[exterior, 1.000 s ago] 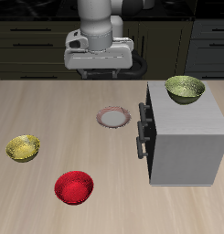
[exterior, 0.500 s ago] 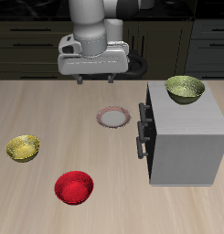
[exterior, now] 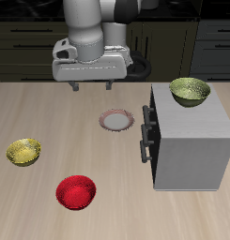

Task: Open the top drawer of the white cabinet

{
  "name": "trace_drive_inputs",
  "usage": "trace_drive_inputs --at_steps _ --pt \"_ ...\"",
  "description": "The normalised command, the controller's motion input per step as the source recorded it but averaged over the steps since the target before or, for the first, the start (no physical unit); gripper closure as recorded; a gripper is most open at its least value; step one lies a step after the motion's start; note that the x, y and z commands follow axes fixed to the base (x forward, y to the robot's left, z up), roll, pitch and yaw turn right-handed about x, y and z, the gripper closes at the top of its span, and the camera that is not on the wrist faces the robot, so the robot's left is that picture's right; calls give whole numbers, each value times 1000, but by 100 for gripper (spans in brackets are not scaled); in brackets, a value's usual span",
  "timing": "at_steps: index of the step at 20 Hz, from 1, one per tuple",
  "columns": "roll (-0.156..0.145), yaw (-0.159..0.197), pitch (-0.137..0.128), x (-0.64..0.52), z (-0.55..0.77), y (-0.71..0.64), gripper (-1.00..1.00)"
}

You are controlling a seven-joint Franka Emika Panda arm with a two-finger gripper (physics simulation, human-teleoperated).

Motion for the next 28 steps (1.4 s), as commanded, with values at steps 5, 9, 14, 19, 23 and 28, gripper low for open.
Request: trace_drive_inputs --at_steps 5,9,14,19,23,28 --pt "-12 -8 -11 225 58 -114 -100" --pt "3 -7 -5 248 33 -106 -100" --pt "62 -25 -17 105 -5 13 -100" --pt "275 -146 40 81 -98 2 -100" --pt "202 -71 -68 -21 36 -66 -100" --pt "107 -57 -69 -61 71 -146 -100"
